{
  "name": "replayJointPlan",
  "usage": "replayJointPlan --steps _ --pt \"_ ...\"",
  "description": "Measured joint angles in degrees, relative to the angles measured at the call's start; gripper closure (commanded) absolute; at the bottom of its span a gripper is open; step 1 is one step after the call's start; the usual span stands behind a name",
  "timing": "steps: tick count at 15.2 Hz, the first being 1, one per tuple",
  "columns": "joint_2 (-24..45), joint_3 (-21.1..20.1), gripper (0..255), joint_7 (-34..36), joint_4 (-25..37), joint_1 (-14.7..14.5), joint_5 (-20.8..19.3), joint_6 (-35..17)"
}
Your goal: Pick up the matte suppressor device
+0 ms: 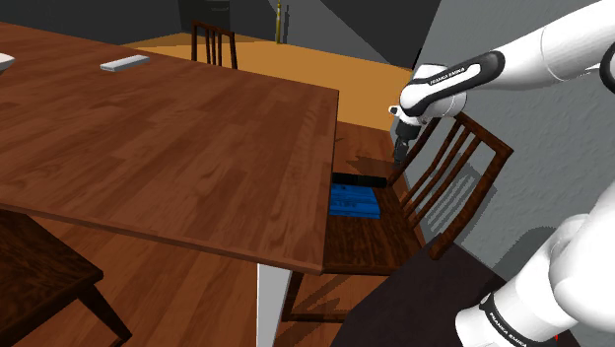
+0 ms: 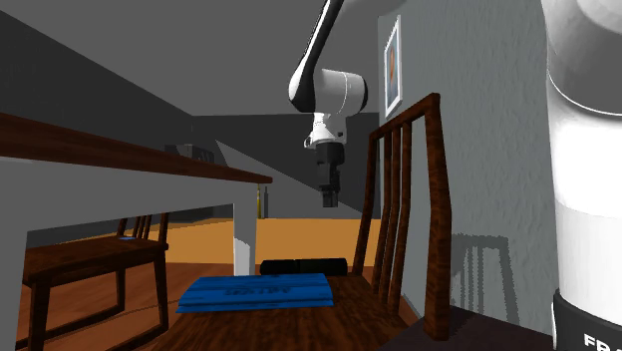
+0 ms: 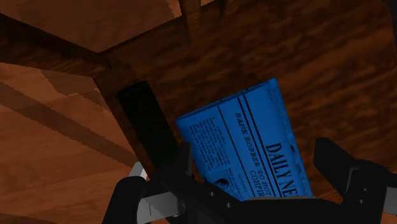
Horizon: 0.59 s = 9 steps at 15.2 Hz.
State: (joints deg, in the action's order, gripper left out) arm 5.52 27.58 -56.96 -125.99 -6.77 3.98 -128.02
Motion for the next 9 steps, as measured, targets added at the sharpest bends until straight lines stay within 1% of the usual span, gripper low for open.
replayJointPlan --steps 2,5,9 --pt "5.17 -0.68 0 -4.11 2.90 0.68 3.11 -1.50" --pt "12.53 -2.25 0 -9.91 8.41 2.62 7.06 -2.38" --pt "21.74 -5.14 0 -15.77 16.14 5.40 10.77 -3.01"
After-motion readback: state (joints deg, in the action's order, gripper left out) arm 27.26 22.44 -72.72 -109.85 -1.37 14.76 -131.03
